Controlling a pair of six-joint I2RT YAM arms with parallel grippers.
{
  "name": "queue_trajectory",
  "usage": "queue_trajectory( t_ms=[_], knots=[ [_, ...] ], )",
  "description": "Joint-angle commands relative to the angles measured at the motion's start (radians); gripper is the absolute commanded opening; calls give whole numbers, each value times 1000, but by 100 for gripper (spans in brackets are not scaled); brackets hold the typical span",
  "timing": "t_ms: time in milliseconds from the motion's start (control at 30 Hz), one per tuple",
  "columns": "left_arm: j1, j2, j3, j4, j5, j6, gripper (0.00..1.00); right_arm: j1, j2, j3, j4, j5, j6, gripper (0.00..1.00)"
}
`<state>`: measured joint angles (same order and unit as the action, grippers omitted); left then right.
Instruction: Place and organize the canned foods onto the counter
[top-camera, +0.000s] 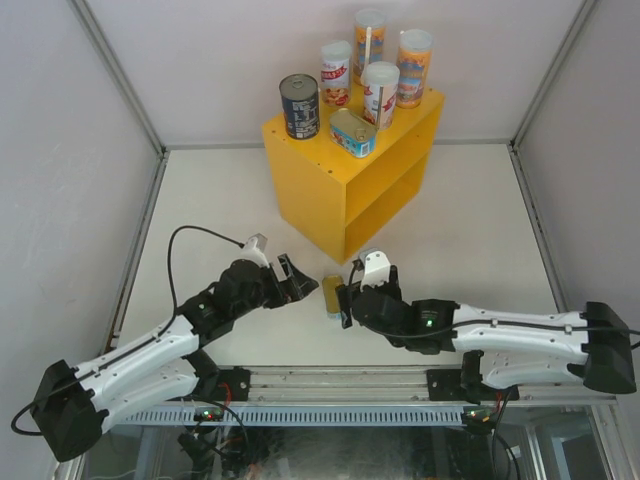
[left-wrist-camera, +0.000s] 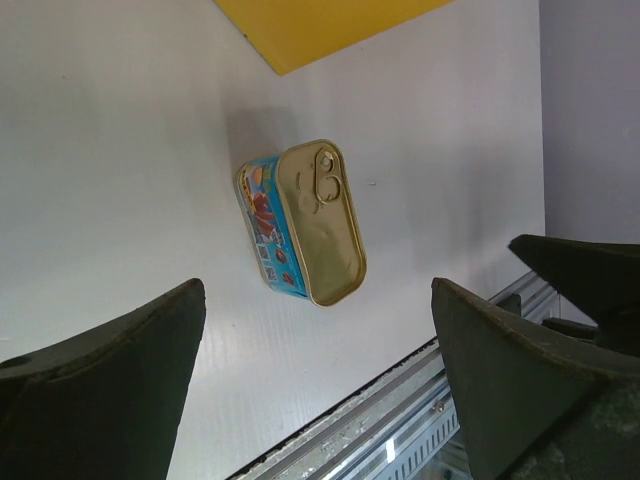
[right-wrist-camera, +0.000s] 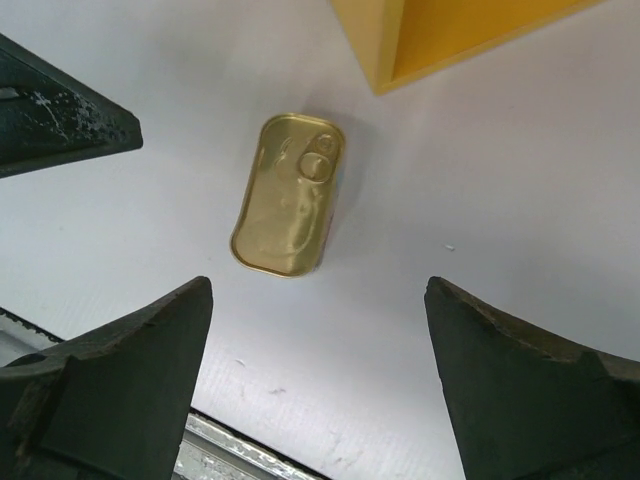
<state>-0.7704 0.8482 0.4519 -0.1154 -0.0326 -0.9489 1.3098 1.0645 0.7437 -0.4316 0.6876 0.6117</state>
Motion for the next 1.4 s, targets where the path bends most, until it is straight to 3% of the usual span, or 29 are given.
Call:
queue_trajectory(
  t_ms=[0, 300, 933, 1133, 1267, 1367],
  knots=[
    [-3, -46, -30, 27, -12, -28, 97, 29, 84, 8, 126, 8, 116, 87],
    [0, -100, -46, -12, -22, -31, 97, 36, 249, 8, 228, -57, 135, 90],
    [19, -193, -38, -138, -28, 0, 98, -2, 428, 3, 324, -43, 106, 88],
    [25, -197, -30, -162, -29, 6, 98, -37, 435, -24, 391, -62, 67, 77],
    [26, -189, -27, -163, -31, 7, 98, -57, 425, -60, 445, -93, 31, 57],
    [28, -179, -27, -153, -31, 6, 98, -81, 426, -78, 466, -130, 8, 49]
  ],
)
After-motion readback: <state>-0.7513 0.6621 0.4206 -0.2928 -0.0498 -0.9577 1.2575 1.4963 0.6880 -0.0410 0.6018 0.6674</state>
